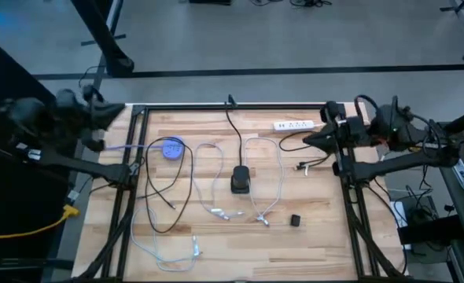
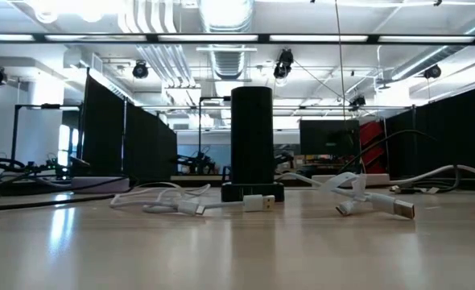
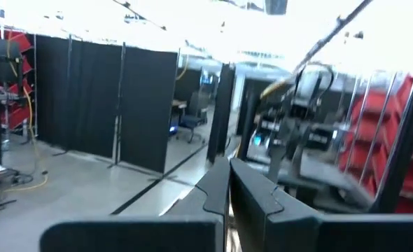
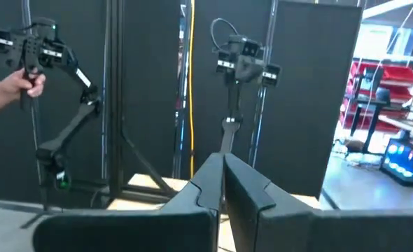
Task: Insert USB
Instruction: Insert the right black charger cable into the white outlet extension
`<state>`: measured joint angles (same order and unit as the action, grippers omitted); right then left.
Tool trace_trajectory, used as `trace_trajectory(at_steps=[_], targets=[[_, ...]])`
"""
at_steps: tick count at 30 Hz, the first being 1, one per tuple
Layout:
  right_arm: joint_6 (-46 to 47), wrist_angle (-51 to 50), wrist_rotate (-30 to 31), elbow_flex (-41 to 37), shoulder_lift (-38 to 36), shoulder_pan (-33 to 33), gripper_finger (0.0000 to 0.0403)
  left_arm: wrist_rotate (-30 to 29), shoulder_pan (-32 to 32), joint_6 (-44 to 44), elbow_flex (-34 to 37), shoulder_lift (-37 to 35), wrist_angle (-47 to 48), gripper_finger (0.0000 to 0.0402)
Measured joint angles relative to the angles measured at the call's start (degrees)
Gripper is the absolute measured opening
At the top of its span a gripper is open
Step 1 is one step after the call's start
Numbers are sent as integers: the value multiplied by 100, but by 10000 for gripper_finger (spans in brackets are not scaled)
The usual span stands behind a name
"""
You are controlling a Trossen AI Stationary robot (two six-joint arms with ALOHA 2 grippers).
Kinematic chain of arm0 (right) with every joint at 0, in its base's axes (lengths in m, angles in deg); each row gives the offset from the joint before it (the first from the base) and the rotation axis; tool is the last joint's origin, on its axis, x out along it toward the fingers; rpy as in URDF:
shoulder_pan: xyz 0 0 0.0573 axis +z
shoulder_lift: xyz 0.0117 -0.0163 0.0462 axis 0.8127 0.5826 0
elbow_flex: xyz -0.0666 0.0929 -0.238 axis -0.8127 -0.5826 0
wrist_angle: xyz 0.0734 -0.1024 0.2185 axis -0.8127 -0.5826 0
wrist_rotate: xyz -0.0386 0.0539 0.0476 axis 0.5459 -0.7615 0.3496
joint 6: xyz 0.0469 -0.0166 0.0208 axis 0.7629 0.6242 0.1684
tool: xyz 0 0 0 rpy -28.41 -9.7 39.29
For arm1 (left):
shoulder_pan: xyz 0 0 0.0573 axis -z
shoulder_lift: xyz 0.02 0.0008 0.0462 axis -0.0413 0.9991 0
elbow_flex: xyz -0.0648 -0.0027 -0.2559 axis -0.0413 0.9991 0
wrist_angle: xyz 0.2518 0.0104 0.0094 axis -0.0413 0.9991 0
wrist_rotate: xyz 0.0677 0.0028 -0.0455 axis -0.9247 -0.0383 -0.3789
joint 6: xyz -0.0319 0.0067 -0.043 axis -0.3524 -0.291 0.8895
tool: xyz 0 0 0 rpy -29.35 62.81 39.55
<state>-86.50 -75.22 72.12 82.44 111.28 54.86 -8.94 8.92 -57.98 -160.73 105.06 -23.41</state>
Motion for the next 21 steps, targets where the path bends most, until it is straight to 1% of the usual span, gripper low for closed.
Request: trace_trajectory(at_steps=[4,7,10,16,21], targets=[[495,-485,5,666,534,0,0,3,0,-8,-374,37,57,0],[946,-745,1,1064,774,0,0,83,0,6,-473,14,91,0],[1207,-969,-1,1357,930,0,0,194,0,-13,-487,-23,72,0],[1718,-1091,-3,1477,933,0,0,199,0,159,-485,-16,101,0],[1660,-1289,0,1477,877,-2,0,201,0,154,-478,38,329,0]])
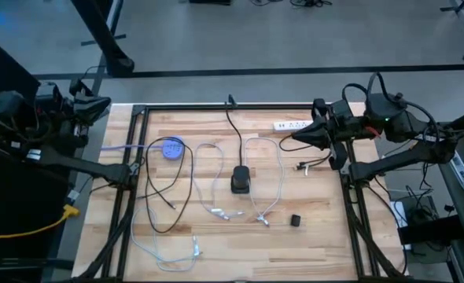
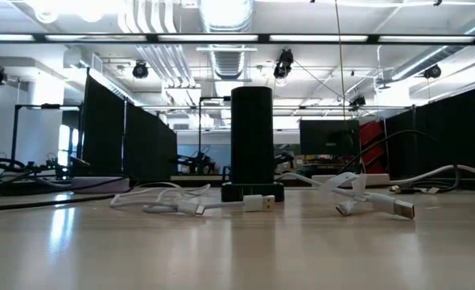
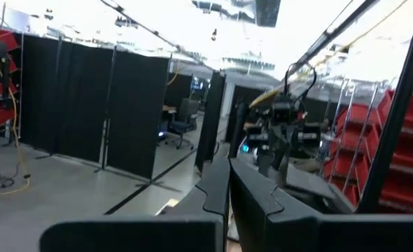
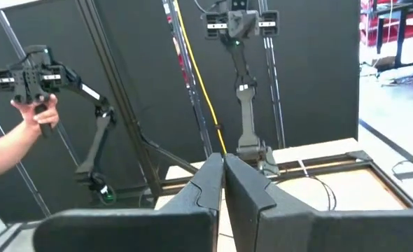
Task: Insert USB
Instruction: Insert the right black charger cable into the white outlet extension
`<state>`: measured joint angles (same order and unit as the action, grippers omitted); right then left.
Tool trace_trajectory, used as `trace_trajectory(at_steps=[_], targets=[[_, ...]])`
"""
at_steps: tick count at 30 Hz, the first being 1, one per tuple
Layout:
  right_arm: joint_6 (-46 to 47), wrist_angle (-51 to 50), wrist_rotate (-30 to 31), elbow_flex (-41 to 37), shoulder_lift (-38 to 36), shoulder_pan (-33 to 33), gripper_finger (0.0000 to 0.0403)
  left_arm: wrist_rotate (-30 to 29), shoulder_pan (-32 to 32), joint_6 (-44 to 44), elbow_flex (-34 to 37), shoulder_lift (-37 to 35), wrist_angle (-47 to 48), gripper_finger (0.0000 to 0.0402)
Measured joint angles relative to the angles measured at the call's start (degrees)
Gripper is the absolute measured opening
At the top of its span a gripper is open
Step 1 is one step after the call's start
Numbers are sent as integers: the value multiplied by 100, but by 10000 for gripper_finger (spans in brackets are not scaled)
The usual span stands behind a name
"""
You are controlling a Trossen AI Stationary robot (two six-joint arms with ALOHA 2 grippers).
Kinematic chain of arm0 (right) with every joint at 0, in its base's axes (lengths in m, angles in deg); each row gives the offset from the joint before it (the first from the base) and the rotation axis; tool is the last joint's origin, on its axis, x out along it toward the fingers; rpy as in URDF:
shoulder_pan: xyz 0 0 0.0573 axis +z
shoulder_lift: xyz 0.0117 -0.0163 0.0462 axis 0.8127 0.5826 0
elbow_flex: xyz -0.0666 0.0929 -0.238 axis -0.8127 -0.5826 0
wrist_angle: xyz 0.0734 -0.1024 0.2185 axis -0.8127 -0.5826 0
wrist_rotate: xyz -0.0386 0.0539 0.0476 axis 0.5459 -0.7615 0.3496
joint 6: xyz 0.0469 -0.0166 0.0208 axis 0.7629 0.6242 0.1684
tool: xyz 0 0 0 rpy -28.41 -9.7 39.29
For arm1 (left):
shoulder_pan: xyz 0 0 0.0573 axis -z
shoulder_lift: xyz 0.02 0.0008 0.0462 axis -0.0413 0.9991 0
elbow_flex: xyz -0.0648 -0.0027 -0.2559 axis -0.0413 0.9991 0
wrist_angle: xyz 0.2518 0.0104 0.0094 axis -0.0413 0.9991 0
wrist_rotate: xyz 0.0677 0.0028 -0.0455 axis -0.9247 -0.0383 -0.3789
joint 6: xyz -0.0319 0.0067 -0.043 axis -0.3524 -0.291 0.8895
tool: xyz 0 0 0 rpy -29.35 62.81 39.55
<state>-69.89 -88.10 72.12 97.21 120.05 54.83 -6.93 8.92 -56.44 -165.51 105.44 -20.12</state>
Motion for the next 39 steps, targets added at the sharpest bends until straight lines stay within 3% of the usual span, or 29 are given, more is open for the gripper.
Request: trace_trajectory(at_steps=[6,9,14,20,26,31,39], targets=[[-143,-394,4,0,-21,0,0,-2,0,-148,13,5,59,0],[-274,-1412,63,-2,3,-4,0,-2,0,-152,46,52,182,0],[331,-3227,892,-39,225,-2,0,-2,0,-156,206,174,246,0],[555,-4889,1100,-46,594,0,0,-2,0,-161,315,427,218,0],[213,-4929,1104,-46,986,-1,0,-2,0,324,326,865,168,0],[-379,-4968,1053,-46,1414,0,0,-2,0,207,326,1289,275,0],[-454,-5483,1055,-215,1837,-131,0,-10,-2,764,632,1507,1636,0]])
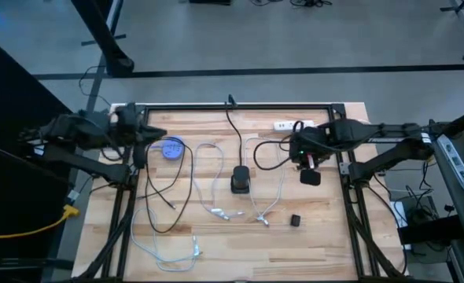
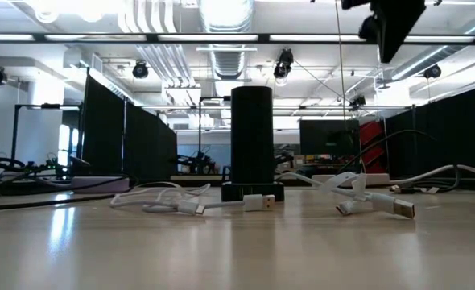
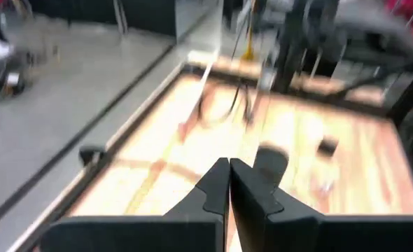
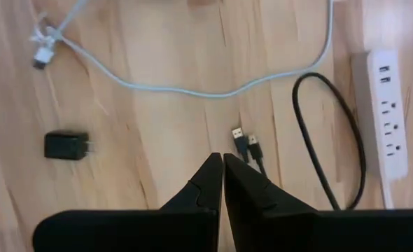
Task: Insert USB
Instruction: Insert the right black charger cable into the white outlet extension
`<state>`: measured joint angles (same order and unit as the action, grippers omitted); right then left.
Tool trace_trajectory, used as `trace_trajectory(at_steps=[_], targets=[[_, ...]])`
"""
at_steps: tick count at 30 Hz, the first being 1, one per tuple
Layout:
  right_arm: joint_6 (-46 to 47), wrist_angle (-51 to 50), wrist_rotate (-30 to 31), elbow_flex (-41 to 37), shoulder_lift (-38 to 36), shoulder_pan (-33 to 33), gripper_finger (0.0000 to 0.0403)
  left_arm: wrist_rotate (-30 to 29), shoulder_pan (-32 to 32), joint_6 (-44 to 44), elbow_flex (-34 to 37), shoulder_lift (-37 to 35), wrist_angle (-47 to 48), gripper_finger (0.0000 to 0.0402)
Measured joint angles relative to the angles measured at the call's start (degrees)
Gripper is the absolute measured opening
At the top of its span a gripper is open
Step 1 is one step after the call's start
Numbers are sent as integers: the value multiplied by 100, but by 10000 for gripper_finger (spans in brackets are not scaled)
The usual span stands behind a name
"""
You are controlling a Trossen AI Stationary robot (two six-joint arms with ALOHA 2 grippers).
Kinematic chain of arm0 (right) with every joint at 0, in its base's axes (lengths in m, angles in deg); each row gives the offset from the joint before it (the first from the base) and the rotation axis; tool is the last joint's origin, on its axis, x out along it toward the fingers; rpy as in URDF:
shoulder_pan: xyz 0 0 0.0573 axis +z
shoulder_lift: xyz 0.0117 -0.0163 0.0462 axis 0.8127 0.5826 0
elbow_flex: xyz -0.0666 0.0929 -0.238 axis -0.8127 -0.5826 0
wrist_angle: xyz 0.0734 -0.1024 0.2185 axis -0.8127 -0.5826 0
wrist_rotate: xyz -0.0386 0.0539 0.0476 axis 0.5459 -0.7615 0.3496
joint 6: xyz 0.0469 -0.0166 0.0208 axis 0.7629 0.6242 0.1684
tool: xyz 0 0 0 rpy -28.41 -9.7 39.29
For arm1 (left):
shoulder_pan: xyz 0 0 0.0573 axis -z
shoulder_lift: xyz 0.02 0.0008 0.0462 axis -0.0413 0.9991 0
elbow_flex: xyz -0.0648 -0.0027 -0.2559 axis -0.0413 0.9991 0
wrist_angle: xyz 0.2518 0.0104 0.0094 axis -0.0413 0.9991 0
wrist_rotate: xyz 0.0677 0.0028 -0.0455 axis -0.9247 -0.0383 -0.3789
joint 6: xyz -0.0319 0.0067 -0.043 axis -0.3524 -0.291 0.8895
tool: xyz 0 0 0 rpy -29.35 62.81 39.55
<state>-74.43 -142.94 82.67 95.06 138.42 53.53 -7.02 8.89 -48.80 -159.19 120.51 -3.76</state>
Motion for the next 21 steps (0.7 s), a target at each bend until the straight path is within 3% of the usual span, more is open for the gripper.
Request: trace_trajectory(at_steps=[2,3,9,21], targets=[[52,72,12,-104,-11,-73,0,0,0,59,166,-22,130,0],[304,409,-28,-322,-76,-215,0,-23,0,120,471,-116,-256,0],[1041,241,-41,-949,-159,-416,0,7,0,232,1312,-532,177,0],[1776,234,-177,-1604,-84,-435,0,5,2,180,1679,-1199,-146,0]])
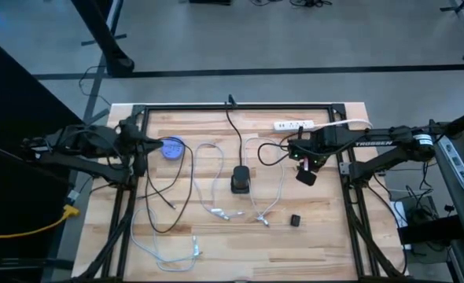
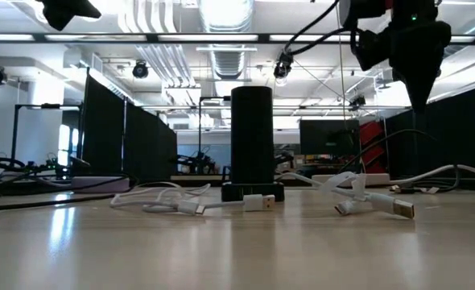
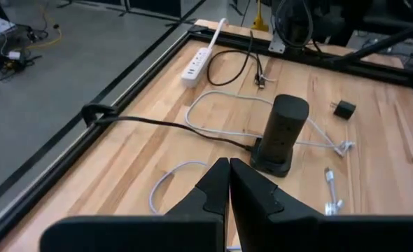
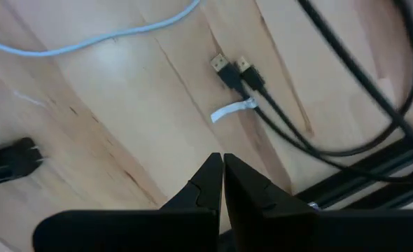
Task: Insert USB
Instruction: Insert the right black charger cable into the white outlet extension
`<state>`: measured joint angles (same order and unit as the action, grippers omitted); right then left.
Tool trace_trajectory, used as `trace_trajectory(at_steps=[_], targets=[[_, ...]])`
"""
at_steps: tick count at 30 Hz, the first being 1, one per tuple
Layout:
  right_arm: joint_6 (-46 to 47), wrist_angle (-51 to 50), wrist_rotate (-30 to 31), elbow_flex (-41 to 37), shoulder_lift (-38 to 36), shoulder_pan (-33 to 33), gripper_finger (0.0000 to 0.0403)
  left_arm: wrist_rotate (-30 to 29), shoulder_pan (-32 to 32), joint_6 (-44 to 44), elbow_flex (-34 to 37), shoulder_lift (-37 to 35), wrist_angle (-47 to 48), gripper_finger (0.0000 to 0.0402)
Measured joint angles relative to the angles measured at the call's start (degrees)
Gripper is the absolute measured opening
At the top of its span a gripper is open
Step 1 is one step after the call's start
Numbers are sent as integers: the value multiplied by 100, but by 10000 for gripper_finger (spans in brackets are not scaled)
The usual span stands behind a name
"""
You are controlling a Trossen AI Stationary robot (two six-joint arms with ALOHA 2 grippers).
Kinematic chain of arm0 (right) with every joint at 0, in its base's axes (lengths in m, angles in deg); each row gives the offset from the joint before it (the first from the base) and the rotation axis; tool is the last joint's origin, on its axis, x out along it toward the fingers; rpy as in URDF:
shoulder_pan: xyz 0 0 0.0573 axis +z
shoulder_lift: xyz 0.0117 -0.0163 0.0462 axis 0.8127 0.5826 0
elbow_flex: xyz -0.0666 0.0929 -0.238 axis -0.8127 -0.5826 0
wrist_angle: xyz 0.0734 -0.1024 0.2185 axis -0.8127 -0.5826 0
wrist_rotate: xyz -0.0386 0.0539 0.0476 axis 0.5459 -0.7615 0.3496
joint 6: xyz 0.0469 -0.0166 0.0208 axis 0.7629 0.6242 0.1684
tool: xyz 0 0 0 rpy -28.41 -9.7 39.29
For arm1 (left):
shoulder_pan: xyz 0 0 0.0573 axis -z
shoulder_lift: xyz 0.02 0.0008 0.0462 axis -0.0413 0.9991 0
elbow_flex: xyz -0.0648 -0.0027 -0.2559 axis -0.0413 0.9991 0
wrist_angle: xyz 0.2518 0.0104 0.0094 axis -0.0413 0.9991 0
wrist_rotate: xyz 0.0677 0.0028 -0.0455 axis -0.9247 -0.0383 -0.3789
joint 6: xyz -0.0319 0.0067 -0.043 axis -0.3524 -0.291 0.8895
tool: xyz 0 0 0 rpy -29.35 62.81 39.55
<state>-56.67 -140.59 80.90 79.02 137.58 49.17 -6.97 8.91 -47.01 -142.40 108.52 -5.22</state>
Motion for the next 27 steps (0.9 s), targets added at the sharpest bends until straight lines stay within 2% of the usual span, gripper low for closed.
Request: trace_trajectory(at_steps=[7,15,20,27], targets=[[-103,94,26,93,-7,0,0,5,-1,97,711,-20,-893,0],[-382,106,35,149,-7,0,0,3,-2,26,744,347,-1217,0],[-445,219,-192,360,-2,0,0,4,-2,-253,268,528,-1177,0],[-1022,259,-169,2029,-39,-9,0,-42,-2,-813,-1113,655,-1149,0]])
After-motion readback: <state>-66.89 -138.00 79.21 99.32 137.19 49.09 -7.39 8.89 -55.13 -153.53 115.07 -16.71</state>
